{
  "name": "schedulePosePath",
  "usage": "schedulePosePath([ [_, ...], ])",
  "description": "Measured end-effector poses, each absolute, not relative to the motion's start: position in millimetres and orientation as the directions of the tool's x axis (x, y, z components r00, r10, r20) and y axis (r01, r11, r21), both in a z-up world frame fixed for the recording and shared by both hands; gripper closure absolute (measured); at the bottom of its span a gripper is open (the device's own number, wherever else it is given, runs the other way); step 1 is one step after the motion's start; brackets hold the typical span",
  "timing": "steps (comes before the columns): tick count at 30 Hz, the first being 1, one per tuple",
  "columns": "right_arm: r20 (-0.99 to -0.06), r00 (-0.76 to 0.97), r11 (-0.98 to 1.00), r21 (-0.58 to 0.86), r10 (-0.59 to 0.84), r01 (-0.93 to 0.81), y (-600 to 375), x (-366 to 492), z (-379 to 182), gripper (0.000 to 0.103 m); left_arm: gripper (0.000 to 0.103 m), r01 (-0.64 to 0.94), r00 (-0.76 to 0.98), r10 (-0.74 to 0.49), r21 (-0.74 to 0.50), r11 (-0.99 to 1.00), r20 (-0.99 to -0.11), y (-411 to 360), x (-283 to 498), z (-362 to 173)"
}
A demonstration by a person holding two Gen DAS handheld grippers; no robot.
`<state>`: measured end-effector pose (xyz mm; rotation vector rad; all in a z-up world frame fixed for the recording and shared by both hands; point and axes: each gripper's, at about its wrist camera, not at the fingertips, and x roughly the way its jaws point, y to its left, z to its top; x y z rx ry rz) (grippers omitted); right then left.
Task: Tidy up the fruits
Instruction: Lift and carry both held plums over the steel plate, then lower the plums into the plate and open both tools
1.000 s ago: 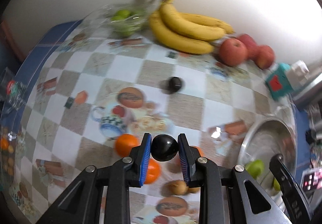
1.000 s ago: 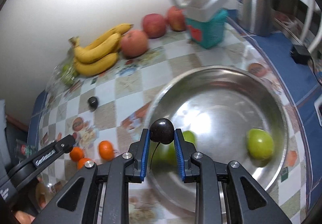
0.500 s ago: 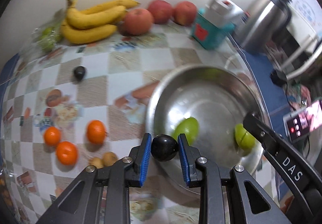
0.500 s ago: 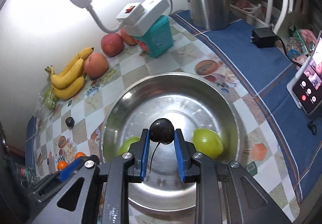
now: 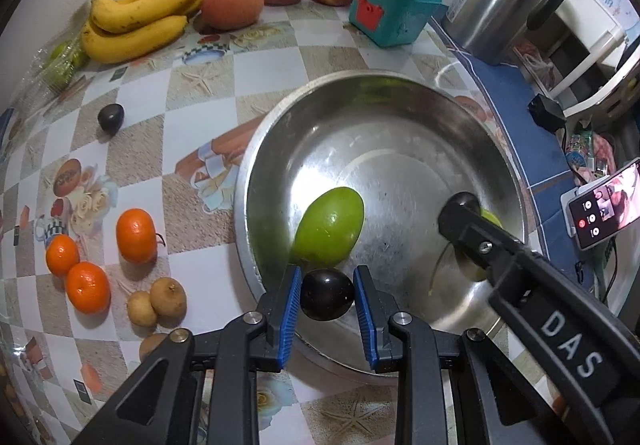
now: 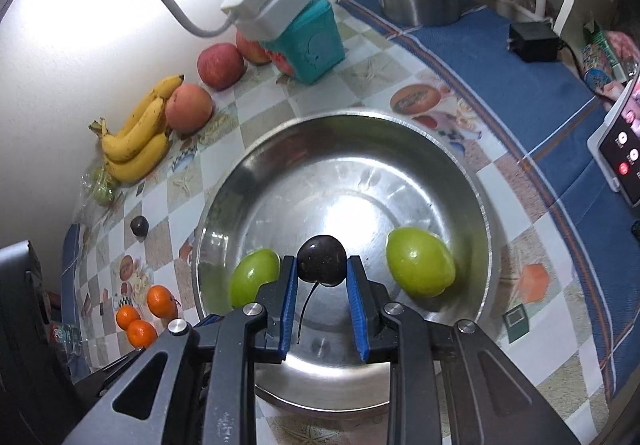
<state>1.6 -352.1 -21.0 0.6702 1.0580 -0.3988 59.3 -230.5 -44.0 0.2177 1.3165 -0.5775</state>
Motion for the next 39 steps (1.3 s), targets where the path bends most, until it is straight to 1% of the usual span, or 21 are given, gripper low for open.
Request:
schedulePosePath([
  [6,-0.91,0.413,0.723,0.316,0.046,0.615,-353,3,-37,0.077,0.074,0.518,0.108,-0.276,-0.183,0.835,-0.955,-233,58,-52],
  [25,-0.937,0.345,0.71,0.283,0.059,0.645,-354,5,-54,0.076,0.072,0.529,0.092,-0.259,-0.173,0.831,-0.961,-241,58,-66],
  [27,-0.94,0.336,0.713,0.274,0.057,0.646,-354,5,-54,0.075,0.069,0.531,0.094,-0.264,-0.176,0.829,-0.96,-240,57,-65],
  [28,-0.941,0.333,0.714,0.27,0.055,0.646,-354,6,-54,0.075,0.065,0.532,0.092,-0.272,-0.183,0.827,-0.958,-240,57,-64],
  [29,-0.942,0.331,0.715,0.267,0.053,0.646,-353,6,-55,0.073,0.062,0.535,0.092,-0.273,-0.184,0.825,-0.958,-241,56,-63],
  [30,-0.942,0.333,0.714,0.267,0.05,0.647,-354,6,-54,0.068,0.06,0.538,0.094,-0.274,-0.182,0.823,-0.957,-241,56,-62],
  [32,-0.942,0.334,0.715,0.264,0.045,0.648,-354,7,-53,0.066,0.055,0.547,0.102,-0.268,-0.171,0.82,-0.958,-243,55,-60],
  [39,-0.927,0.375,0.72,0.267,0.009,0.641,-354,3,-32,0.066,0.055,0.552,0.124,-0.278,-0.167,0.817,-0.952,-242,57,-49],
])
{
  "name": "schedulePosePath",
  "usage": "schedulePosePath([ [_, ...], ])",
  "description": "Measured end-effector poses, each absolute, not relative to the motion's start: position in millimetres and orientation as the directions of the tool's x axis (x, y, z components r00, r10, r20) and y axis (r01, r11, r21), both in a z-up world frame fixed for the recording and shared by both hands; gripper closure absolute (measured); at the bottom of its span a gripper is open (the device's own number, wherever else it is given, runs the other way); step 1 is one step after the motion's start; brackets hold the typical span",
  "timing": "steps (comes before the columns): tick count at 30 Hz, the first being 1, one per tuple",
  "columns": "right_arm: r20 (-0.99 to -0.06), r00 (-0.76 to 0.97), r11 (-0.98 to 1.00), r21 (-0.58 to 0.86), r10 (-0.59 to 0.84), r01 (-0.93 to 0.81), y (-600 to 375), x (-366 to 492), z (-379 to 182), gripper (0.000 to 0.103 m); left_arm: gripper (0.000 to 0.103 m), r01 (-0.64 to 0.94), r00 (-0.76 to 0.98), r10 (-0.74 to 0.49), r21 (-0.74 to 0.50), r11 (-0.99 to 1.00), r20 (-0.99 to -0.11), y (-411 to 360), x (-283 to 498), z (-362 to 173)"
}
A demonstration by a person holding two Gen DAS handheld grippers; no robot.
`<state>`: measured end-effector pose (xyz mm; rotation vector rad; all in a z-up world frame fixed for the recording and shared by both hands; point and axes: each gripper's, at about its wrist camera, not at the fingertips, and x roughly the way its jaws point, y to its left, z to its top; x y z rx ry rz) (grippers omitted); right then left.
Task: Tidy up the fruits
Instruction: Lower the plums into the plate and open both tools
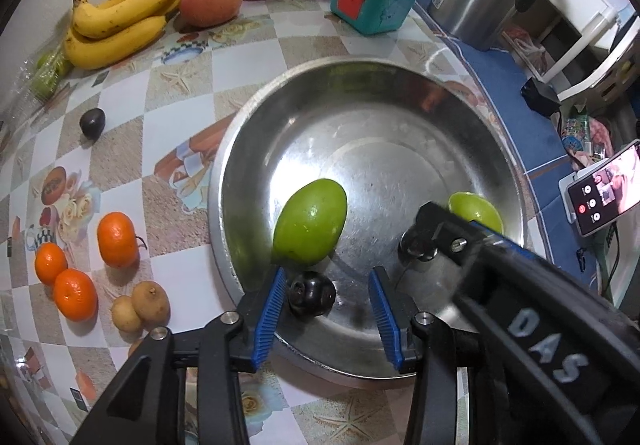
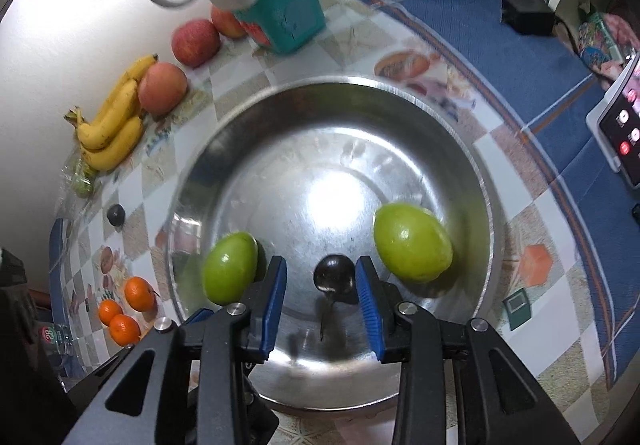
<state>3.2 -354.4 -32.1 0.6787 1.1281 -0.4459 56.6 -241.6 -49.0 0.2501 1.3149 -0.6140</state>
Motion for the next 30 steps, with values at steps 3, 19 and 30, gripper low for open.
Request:
schedulePosePath([
  [3,-0.912,0.41,0.72,0.276,-0.013,0.637,-356,-1,-18,0.066,0.055,0.547,0.141,-0.279,-0.16,0.822,-0.95,-239,58,-42],
  [19,-0.906,0.422,0.715,0.285,-0.015,0.638,-355,-2,-12,0.066,0.053,0.339,0.235,-0.245,-0.157,0.928,-0.941,-173,98,-26],
  [30,-0.905,0.426,0.788,0.263,0.0,0.557,-320,19,-5,0.066,0.052,0.167,0.361,-0.142,-0.085,0.982,-0.922,-109,121,-8],
])
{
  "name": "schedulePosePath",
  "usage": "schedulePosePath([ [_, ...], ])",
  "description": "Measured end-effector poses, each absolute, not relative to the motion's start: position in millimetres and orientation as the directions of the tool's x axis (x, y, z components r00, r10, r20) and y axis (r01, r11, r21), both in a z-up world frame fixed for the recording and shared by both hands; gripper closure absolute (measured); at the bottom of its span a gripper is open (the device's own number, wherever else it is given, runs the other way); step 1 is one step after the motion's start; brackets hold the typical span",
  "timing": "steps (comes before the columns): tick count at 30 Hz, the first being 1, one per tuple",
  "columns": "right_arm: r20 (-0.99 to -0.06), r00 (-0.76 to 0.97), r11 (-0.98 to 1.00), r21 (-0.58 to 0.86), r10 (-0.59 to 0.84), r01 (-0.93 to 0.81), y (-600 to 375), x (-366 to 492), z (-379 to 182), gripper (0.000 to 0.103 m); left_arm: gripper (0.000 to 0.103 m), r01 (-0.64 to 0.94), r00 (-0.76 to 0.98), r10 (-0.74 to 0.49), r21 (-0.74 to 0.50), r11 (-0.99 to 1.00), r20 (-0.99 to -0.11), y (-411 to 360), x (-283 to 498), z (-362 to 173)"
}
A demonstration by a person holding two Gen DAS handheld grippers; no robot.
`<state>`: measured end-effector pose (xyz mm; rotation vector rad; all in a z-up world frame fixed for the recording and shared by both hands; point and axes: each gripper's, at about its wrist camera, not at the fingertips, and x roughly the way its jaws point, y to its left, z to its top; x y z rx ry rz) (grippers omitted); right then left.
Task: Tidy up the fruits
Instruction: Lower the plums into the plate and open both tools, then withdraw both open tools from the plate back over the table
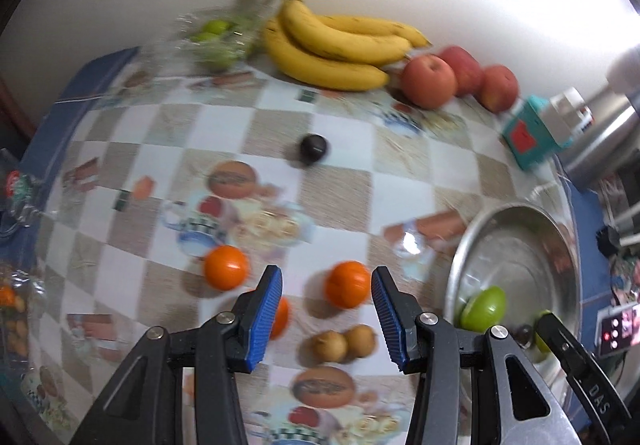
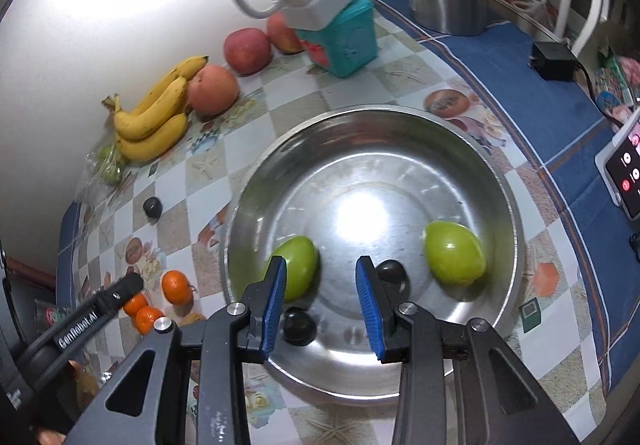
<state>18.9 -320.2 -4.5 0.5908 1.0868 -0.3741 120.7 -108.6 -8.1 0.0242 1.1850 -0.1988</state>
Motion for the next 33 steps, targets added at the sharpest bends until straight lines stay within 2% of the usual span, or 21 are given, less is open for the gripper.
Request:
schedulePosePath([
  [2,-0.904,0.429,0.8,0.26,0.004,0.541,-314,22,-3,0.066,0.048,0.151,0.377,-0.122,-0.069,0.986,-0.918,-101,122,-6],
  [9,-0.902,0.432,0.823,0.249,0.005,0.511,-301,29,1,0.066,0.048,0.132,0.397,-0.106,-0.057,0.99,-0.912,-91,123,-1],
  [11,-0.904,0.427,0.824,0.242,0.001,0.512,-300,29,0,0.066,0.042,0.133,0.396,-0.104,-0.055,0.99,-0.912,-92,122,-1],
  [13,-0.908,0.419,0.826,0.23,-0.007,0.514,-300,30,-2,0.06,0.034,0.133,0.389,-0.099,-0.051,0.99,-0.916,-93,122,-3],
  [15,-0.912,0.411,0.828,0.214,-0.021,0.517,-300,31,-3,0.049,0.026,0.128,0.382,-0.091,-0.044,0.991,-0.92,-93,122,-6],
  [17,-0.914,0.404,0.829,0.2,-0.033,0.522,-300,31,-4,0.048,0.018,0.123,0.372,-0.077,-0.033,0.992,-0.925,-93,122,-10],
  [19,-0.919,0.393,0.829,0.193,-0.035,0.524,-301,32,-7,0.044,0.015,0.117,0.367,-0.064,-0.022,0.993,-0.928,-93,122,-13],
  [20,-0.921,0.387,0.83,0.188,-0.036,0.525,-301,32,-9,0.036,0.012,0.11,0.364,-0.056,-0.017,0.994,-0.93,-92,122,-15],
  [21,-0.923,0.382,0.831,0.181,-0.04,0.526,-301,32,-10,0.034,0.011,0.106,0.363,-0.053,-0.015,0.994,-0.93,-91,123,-16],
  [23,-0.926,0.375,0.833,0.173,-0.044,0.525,-301,32,-12,0.034,0.006,0.096,0.361,-0.039,-0.005,0.995,-0.932,-90,123,-18],
  [26,-0.929,0.366,0.836,0.164,-0.047,0.523,-301,33,-15,0.033,0.004,0.092,0.364,-0.02,0.014,0.996,-0.931,-89,123,-20],
  [29,-0.932,0.358,0.838,0.152,-0.054,0.524,-300,34,-17,0.023,0.003,0.092,0.367,-0.016,0.019,0.996,-0.93,-89,123,-21],
  [33,-0.931,0.362,0.843,0.149,-0.057,0.517,-299,34,-17,0.022,0.0,0.096,0.378,-0.014,0.024,0.995,-0.926,-90,123,-20],
])
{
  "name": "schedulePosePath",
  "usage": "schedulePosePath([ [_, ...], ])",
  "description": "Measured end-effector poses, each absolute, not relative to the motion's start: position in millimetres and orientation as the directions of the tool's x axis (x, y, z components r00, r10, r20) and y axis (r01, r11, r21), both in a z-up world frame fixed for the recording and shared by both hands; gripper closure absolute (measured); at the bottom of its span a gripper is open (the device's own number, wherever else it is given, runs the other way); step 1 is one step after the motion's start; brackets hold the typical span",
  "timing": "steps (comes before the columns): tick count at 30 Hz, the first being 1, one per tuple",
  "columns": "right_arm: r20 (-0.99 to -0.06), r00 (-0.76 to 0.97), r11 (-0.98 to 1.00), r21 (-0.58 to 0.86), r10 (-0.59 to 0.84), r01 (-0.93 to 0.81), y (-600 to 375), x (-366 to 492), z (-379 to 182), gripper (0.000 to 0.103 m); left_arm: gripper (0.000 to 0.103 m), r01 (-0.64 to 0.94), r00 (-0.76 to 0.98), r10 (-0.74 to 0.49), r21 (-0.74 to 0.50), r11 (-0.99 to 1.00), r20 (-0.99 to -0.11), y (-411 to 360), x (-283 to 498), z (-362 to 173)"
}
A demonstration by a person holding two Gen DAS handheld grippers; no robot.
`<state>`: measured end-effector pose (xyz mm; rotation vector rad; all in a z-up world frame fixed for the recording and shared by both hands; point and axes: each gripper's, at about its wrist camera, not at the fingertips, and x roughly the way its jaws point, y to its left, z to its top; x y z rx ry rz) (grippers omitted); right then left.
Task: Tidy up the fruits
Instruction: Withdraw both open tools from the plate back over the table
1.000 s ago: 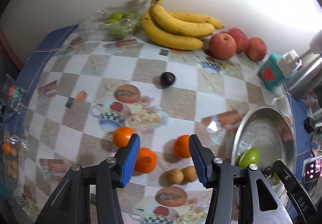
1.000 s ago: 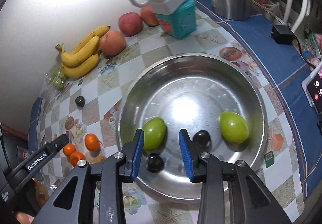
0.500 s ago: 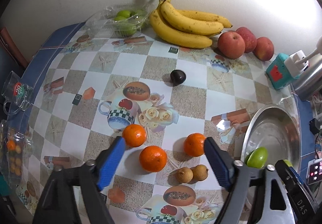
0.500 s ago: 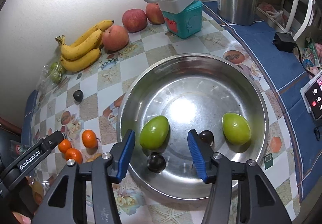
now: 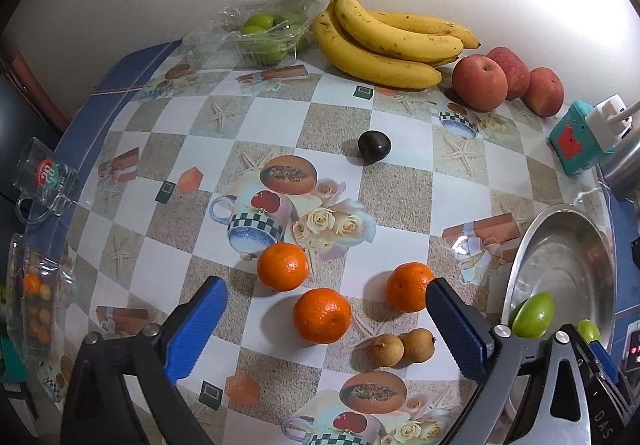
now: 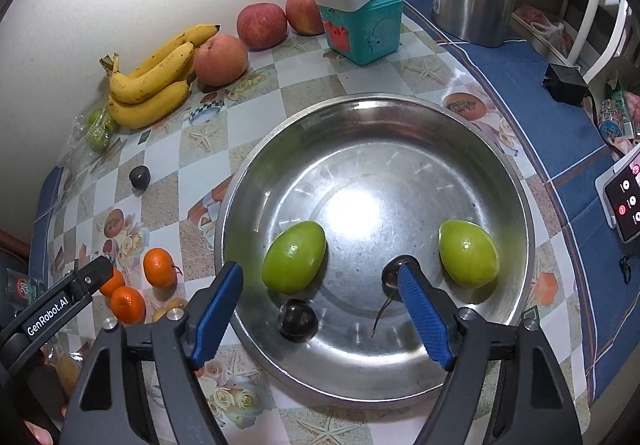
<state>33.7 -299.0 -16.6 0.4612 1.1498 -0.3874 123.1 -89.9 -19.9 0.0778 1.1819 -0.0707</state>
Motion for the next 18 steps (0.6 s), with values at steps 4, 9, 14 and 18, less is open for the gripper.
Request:
schedulePosePath([
  [4,-0.93,0.361,0.853,0.13,-0.072,0.506,-296.7,34.6,-16.6,0.017,0.0,0.1,0.392,-0.015,0.027,0.995,-0.92,-91.0,122.1,-18.3],
  [9,-0.923,0.372,0.857,0.115,-0.094,0.502,-295.5,34.4,-14.3,0.008,0.0,0.111,0.4,-0.017,0.03,0.993,-0.916,-92.4,120.9,-16.9],
  [14,-0.919,0.384,0.858,0.125,-0.089,0.498,-294.7,34.6,-14.2,0.007,0.0,0.132,0.409,-0.016,0.042,0.99,-0.912,-94.3,119.7,-14.5],
  [18,-0.923,0.375,0.86,0.118,-0.09,0.497,-293.0,35.5,-15.9,0.007,0.0,0.158,0.424,0.004,0.078,0.984,-0.906,-96.2,118.4,-12.1],
])
